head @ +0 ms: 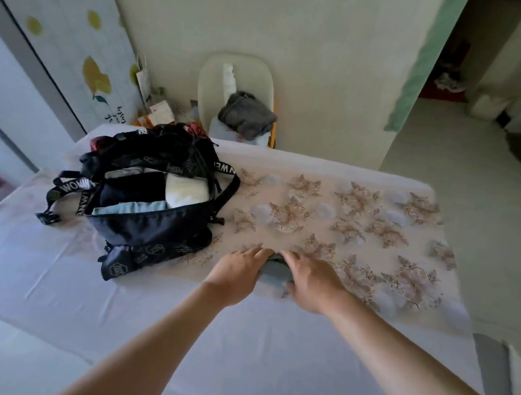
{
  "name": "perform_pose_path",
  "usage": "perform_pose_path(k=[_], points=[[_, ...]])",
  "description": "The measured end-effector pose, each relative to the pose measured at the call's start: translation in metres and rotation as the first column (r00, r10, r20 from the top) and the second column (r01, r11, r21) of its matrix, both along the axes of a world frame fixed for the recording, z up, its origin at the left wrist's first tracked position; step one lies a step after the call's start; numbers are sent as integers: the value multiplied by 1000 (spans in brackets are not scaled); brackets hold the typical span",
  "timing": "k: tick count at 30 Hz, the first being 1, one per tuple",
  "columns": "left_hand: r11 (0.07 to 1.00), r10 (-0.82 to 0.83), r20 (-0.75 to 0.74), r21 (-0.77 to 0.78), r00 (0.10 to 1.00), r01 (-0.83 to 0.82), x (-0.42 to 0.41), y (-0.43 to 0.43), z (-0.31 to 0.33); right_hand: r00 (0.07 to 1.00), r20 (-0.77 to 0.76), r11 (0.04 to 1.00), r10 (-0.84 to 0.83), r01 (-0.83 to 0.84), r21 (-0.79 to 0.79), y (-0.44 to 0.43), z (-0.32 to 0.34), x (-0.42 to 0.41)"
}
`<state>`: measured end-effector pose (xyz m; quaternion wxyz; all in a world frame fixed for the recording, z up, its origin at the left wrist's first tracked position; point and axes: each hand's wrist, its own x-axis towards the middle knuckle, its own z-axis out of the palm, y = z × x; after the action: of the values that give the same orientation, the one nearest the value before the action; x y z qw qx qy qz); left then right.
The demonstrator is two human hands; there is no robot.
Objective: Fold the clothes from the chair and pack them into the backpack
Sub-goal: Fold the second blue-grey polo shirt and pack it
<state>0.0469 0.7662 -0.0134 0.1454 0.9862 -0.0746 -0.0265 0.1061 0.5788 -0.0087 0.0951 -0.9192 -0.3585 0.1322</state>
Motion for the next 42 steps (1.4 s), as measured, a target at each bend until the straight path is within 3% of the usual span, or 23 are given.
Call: perform_pose_path(k=[8, 11, 14, 18, 21, 23, 25, 27, 28, 30, 32, 33, 35, 36, 38, 42], points=[[995, 98, 115, -14, 989, -97, 23, 140, 56, 984, 167, 991, 55, -73, 108, 142, 49, 34], [983, 147, 118, -130, 982, -132, 20, 214, 61, 980, 163, 986, 113, -130, 100, 219, 60, 45], [944, 246, 155, -263, 957, -200, 15, 290, 59, 991, 31, 987, 126, -129, 92, 293, 67, 58], [849, 461, 165, -370, 872, -379, 18, 370, 55, 952, -306, 975, -29, 94, 200, 371, 65, 69], [872, 463, 208, -282, 862, -400, 19, 411, 36, 818, -528, 883, -227, 401, 242, 410, 40, 68], [911, 390, 141, -206, 910, -358, 16, 427, 17, 719, -617, 845, -320, 511, 157, 429, 23, 62], [926, 329, -88, -168, 940, -339, 12, 431, 1, 725, -578, 871, -375, 489, 48, 440, 13, 56], [933, 287, -279, -136, 917, -333, 11, 431, -11, 749, -513, 884, -420, 465, -44, 446, 12, 52], [934, 282, -300, -130, 911, -332, 12, 431, -14, 787, -439, 894, -433, 437, -100, 448, 13, 51], [945, 286, -282, -76, 916, -319, 20, 430, -16, 941, -118, 937, -317, 291, -195, 450, 14, 52], [954, 292, -207, -5, 934, -299, 31, 431, -9, 981, 189, 990, -46, 70, -119, 451, 12, 51], [959, 284, -105, 33, 953, -282, 36, 432, -5, 967, 245, 997, 73, -63, -47, 452, 12, 50], [966, 240, 197, 48, 950, -254, 44, 438, 6, 968, 167, 981, 189, -193, 3, 457, 11, 47], [967, 235, 342, 16, 910, -255, 47, 443, 9, 984, 53, 985, 171, -170, -24, 460, 9, 46], [956, 278, 465, -53, 841, -287, 54, 454, 12, 985, -155, 986, 79, -100, -133, 464, 3, 42], [926, 375, 83, 18, 923, -378, 76, 470, 12, 995, -63, 974, 82, -93, -208, 470, -12, 33]])
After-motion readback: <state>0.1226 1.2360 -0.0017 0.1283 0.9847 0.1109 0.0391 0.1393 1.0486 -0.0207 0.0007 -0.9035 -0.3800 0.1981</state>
